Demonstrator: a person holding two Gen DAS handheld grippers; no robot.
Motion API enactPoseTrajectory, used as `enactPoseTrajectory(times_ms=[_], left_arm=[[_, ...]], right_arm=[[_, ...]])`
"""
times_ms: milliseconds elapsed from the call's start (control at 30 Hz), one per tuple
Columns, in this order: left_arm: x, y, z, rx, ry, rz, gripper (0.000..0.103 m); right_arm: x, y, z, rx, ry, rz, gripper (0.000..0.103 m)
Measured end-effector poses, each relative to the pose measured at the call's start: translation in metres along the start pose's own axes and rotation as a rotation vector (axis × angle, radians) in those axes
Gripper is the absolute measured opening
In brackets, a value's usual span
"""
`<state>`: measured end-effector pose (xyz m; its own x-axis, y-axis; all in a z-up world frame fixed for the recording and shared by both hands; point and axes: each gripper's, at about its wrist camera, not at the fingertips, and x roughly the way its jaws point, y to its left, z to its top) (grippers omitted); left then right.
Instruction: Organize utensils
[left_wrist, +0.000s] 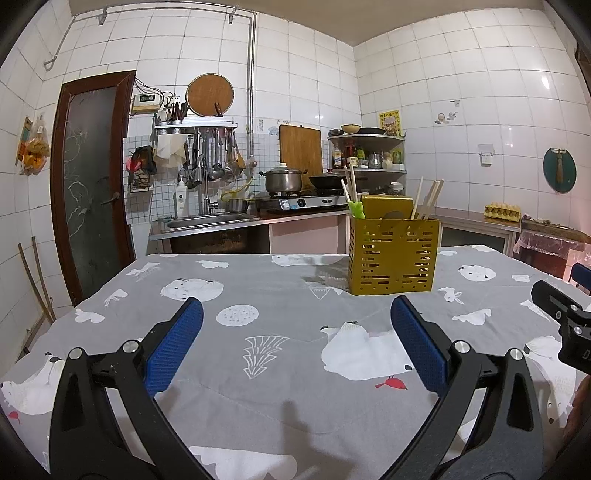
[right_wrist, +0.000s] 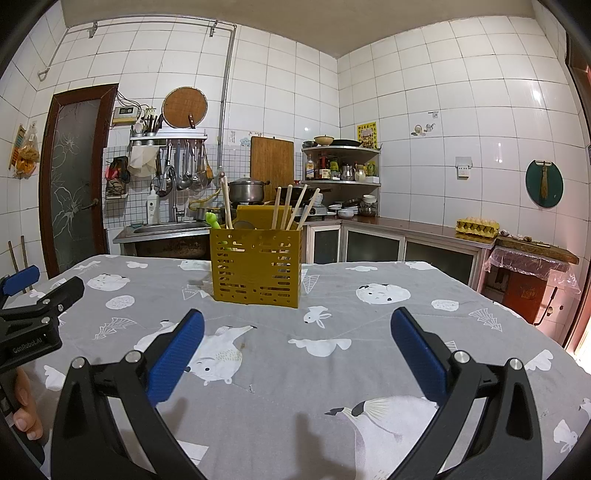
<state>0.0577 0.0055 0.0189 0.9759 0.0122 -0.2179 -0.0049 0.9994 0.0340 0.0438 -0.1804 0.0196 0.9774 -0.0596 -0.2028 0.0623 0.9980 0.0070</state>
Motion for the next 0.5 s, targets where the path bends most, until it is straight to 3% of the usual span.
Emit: enactPoseTrajectory(times_ms=[500], left_arm=[[-0.0006, 0.0002, 0.0003, 0.003, -0.004, 0.001, 0.098]], right_arm=[[0.0001, -0.0002, -0.0001, 0.0, -0.001, 0.0, 0.099]])
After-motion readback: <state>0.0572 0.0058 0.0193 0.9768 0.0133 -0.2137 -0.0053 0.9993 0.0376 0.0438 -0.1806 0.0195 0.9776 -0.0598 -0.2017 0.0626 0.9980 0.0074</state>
